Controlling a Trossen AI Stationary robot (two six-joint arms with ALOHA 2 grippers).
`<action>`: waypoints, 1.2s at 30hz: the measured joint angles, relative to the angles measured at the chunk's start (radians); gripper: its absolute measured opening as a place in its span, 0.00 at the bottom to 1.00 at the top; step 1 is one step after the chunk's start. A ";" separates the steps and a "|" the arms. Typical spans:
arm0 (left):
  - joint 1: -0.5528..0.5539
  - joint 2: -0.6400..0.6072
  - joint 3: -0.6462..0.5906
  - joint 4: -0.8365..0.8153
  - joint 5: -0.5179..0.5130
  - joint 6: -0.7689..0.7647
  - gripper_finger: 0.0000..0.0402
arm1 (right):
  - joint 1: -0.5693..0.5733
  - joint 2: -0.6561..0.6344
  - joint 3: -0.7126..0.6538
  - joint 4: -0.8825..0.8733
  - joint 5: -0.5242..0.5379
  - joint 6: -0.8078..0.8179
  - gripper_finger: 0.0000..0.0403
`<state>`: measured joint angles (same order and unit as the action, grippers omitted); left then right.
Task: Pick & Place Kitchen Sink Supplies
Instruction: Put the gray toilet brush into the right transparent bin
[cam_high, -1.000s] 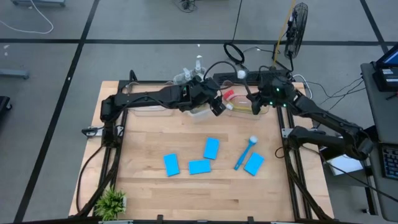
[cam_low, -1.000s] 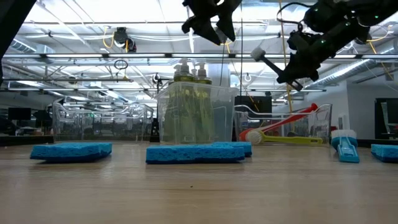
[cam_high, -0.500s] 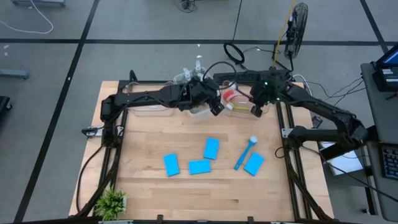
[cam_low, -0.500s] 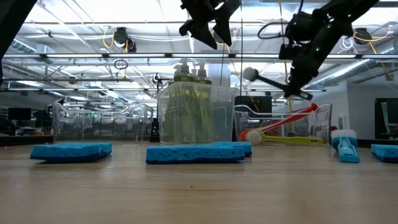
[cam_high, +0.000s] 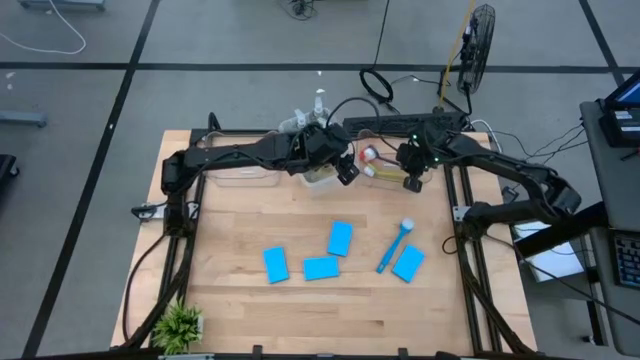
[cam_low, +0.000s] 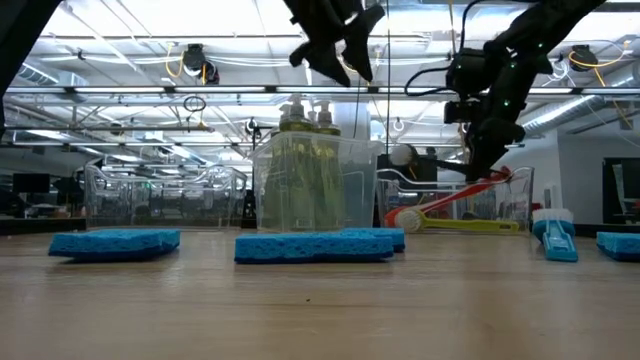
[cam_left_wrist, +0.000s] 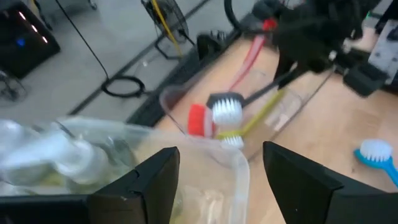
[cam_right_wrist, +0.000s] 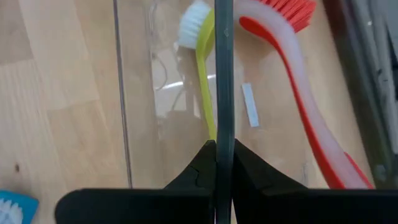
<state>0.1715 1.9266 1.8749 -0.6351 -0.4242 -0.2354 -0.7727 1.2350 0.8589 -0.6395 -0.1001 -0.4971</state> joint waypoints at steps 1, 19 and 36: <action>0.000 0.000 -0.018 0.007 0.008 -0.008 0.58 | 0.000 0.006 0.000 0.000 0.000 -0.007 0.02; -0.044 -0.489 -0.742 0.482 0.025 -0.162 0.61 | -0.046 0.067 0.000 -0.039 0.023 -0.120 0.02; -0.119 -0.682 -1.048 0.742 0.023 -0.260 0.62 | -0.046 0.133 0.000 -0.042 0.022 -0.144 0.04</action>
<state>0.0522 1.2446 0.8268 0.1072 -0.4014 -0.4952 -0.8185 1.3682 0.8585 -0.6811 -0.0784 -0.6411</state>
